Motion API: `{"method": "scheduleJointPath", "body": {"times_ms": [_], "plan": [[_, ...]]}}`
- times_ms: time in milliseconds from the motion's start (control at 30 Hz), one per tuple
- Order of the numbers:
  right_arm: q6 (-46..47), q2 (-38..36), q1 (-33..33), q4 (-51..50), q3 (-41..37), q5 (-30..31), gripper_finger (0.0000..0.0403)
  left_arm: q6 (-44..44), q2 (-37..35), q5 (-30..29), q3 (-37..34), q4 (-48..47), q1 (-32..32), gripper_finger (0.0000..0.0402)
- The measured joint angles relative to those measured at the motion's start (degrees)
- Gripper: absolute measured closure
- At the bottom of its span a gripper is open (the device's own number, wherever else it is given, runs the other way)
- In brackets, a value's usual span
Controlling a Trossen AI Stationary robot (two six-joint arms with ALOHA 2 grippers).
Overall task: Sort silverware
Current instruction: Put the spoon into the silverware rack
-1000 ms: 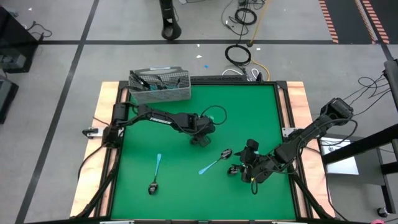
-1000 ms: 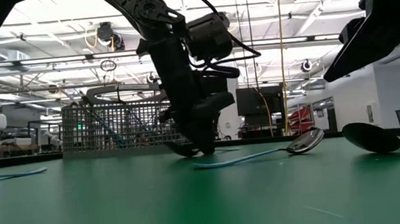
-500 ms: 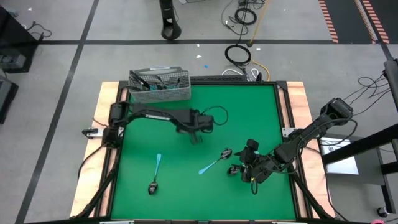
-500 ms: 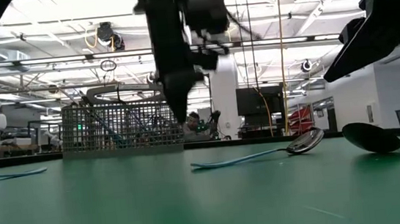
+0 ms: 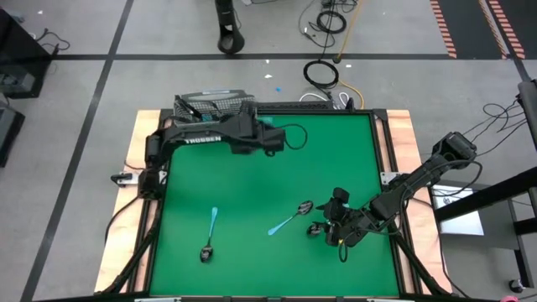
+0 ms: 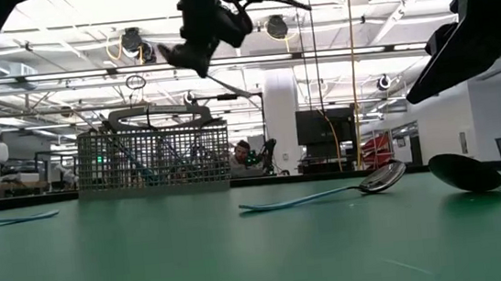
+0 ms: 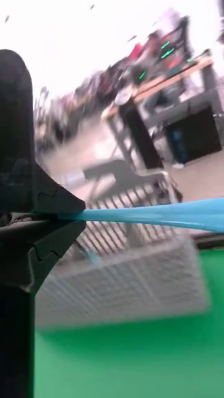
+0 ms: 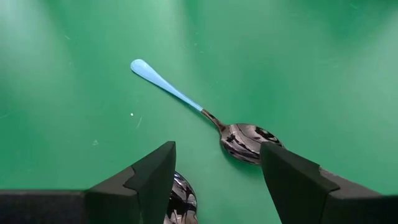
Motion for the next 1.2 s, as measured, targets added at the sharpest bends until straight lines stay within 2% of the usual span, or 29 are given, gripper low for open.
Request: {"method": "scheduleJointPath", "body": {"times_ms": [67, 200, 333, 533, 633, 800, 1200], "plan": [[0.0, 0.0, 0.0, 0.0, 0.0, 0.0, 0.0179, 8.4, -0.1, -1.2, 1.0, -0.8, 1.4, 0.0397], [-0.1, 0.0, 0.0, -0.3, 0.0, 0.0, 0.0179, 17.9, 0.1, -4.1, 2.0, -0.5, 4.9, 0.0396], [-0.2, 0.0, 0.0, -1.0, 0.0, 0.0, 0.0179, 22.2, 0.1, -7.9, 2.1, -0.5, 9.1, 0.0394], [-0.1, 0.0, 0.0, -2.6, 0.0, 0.0, 0.0179, 27.6, 0.0, -10.3, 2.1, -0.3, 14.9, 0.0392], [0.7, 0.0, 0.0, -3.2, 0.0, 0.2, 0.0179, 30.2, 0.0, -10.3, 2.0, 0.6, 17.1, 0.0391], [0.5, 0.0, 0.0, -3.2, 0.0, 0.3, 0.0179, 31.6, 0.0, -6.3, 1.8, 0.5, 18.9, 0.0390], [0.5, 0.0, 0.0, -3.1, 0.0, 0.3, 0.0179, 43.5, 2.3, -4.6, 1.8, 8.8, 17.4, 0.0396]]}}
